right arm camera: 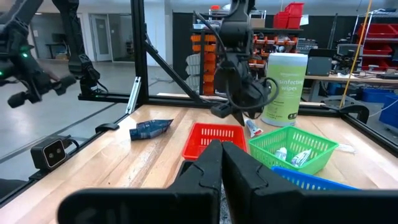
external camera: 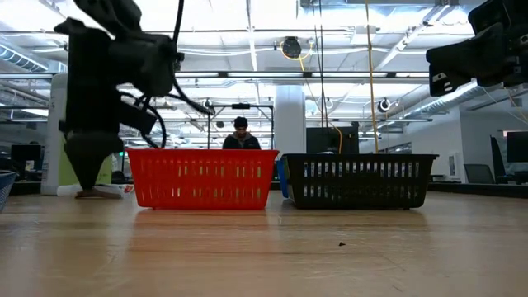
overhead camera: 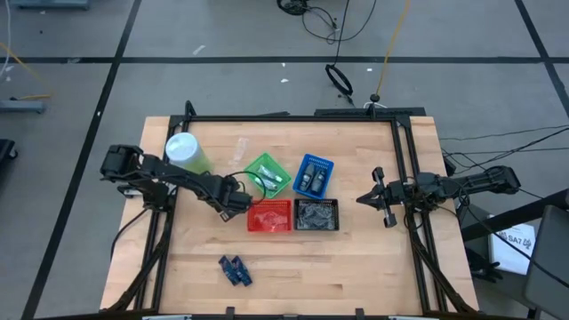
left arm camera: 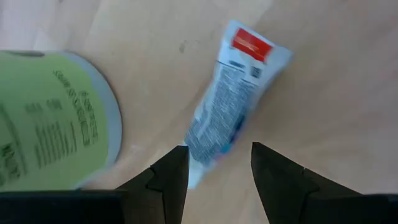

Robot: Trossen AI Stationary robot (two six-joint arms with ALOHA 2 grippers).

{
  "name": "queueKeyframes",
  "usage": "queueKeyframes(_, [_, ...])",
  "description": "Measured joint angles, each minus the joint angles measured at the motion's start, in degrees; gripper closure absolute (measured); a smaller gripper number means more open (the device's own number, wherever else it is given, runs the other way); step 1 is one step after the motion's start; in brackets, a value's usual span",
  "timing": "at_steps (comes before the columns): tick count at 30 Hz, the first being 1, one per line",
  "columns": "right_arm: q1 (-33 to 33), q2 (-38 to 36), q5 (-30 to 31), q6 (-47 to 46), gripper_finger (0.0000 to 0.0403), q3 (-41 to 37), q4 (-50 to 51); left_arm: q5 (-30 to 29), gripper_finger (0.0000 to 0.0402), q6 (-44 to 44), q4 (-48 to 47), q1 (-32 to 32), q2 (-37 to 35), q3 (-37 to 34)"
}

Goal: Pick & Place Travel size toiletries
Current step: Put the toothpaste into the green bin

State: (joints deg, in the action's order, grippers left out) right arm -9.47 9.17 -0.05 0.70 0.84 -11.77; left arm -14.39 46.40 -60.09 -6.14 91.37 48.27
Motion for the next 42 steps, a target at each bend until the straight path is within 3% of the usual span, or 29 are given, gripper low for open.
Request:
queueKeyframes(12, [0.0, 0.0, 0.0, 0.0, 0.0403, 0.0, 0.0, 2.2, 0.0229, -14.0, 12.0, 3.7, -0.3, -5.4])
queueKeyframes(23, [0.0, 0.0, 0.0, 0.0, 0.0403, 0.0, 0.0, 6.2, 0.0229, -12.6, 13.1, 3.0, -0.2, -5.3])
queueKeyframes(32, [0.0, 0.0, 0.0, 0.0, 0.0403, 0.0, 0.0, 15.9, 0.0229, -12.9, 19.6, 0.8, 0.0, -3.2])
queueKeyframes(42, [0.0, 0.0, 0.0, 0.0, 0.0403, 0.0, 0.0, 13.0, 0.0229, -8.8, 20.7, -0.5, 0.0, -3.1])
